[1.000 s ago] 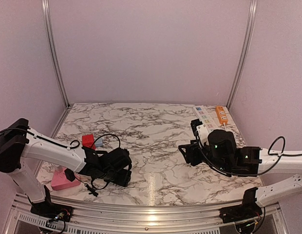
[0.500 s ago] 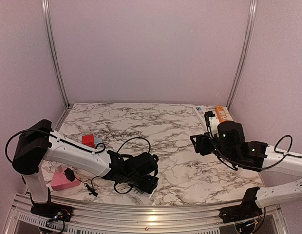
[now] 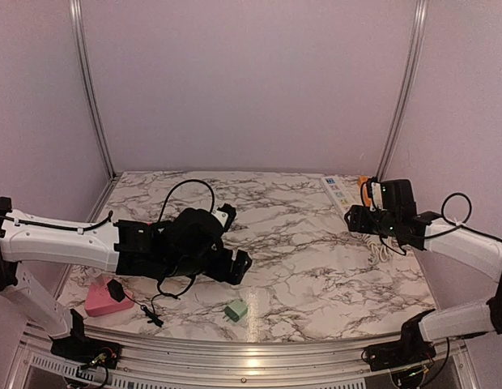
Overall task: Insert the plug
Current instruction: Move the plug to the center of the board, then move the socket to the center of the board.
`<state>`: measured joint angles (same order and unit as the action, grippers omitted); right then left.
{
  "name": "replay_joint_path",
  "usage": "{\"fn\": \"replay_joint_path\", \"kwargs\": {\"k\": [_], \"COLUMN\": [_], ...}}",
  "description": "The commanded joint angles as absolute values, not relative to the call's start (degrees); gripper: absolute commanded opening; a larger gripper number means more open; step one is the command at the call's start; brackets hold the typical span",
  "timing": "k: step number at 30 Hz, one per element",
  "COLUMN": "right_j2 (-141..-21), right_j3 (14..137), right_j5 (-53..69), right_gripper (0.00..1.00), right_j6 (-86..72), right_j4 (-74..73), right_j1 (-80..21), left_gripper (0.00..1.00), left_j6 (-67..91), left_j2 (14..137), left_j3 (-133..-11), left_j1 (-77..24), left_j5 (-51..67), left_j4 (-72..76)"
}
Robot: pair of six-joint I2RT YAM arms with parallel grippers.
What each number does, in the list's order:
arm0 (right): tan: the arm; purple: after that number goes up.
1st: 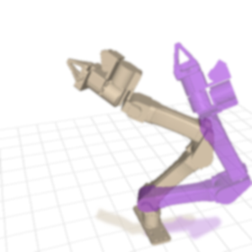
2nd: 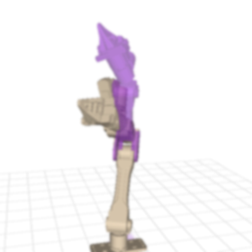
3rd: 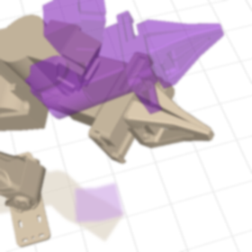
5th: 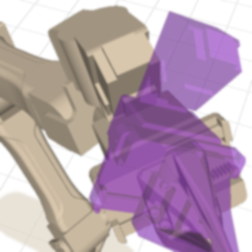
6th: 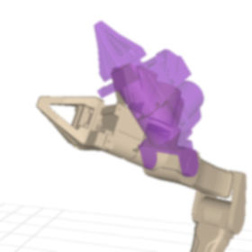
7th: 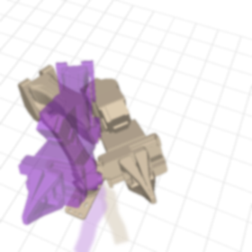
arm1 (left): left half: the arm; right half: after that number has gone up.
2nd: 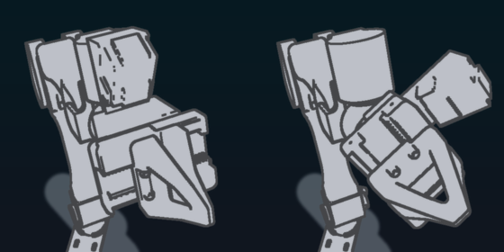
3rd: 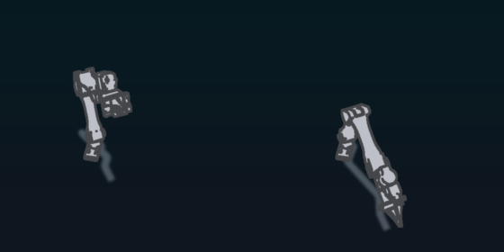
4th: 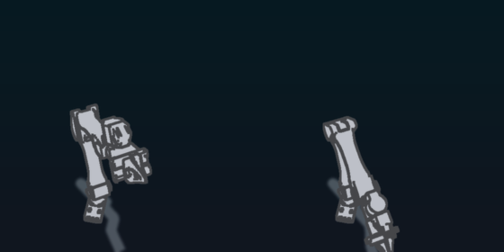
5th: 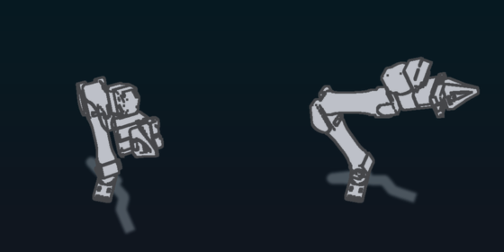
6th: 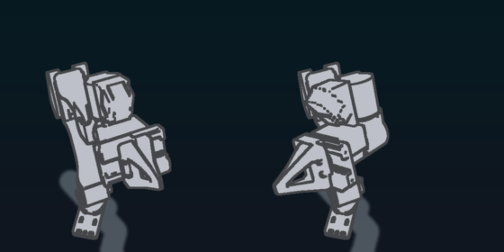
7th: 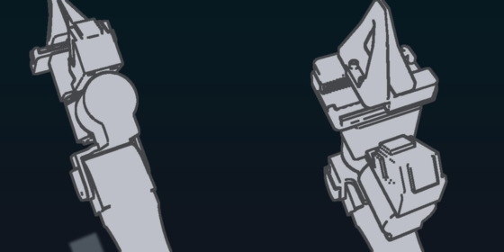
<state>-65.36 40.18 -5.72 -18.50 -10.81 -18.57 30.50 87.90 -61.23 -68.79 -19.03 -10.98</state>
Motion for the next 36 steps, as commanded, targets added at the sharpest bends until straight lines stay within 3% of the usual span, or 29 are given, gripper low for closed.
{"fn": "replay_joint_path", "kwargs": {"k": [1, 7, 19, 30, 33, 36], "right_j2": [-70.3, -79.7, -98.5, -108.2, -110.3, -112.2], "right_j3": [45.4, 52.1, 62.4, 69.3, 71.3, 72.8], "right_j5": [2.1, 1.1, 4.5, 3.9, 3.1, 2.1], "right_gripper": [0.76, 0.86, 0.88, 0.90, 0.98, 0.99], "right_j6": [-15.0, -11.6, -11.7, -9.8, -8.9, -7.8], "right_j4": [-10.1, -11.8, -10.5, -11.4, -12.0, -12.9], "right_j1": [-14.0, -11.0, -3.9, -1.4, -1.3, -1.3], "left_gripper": [0.99, 0.99, 0.99, 0.99, 0.99, 0.99], "left_j6": [30.5, 32.6, 35.7, 37.4, 37.4, 37.5], "left_j2": [83.1, 78.1, 74.6, 73.8, 74.2, 74.2], "left_j3": [-56.4, -50.5, -45.9, -44.1, -44.3, -44.4], "left_j1": [-67.1, -65.8, -65.7, -65.7, -65.7, -65.7], "left_j5": [-22.8, -23.9, -23.3, -22.9, -22.6, -22.3], "left_j4": [-13.7, -13.5, -12.1, -11.9, -11.9, -11.9]}}
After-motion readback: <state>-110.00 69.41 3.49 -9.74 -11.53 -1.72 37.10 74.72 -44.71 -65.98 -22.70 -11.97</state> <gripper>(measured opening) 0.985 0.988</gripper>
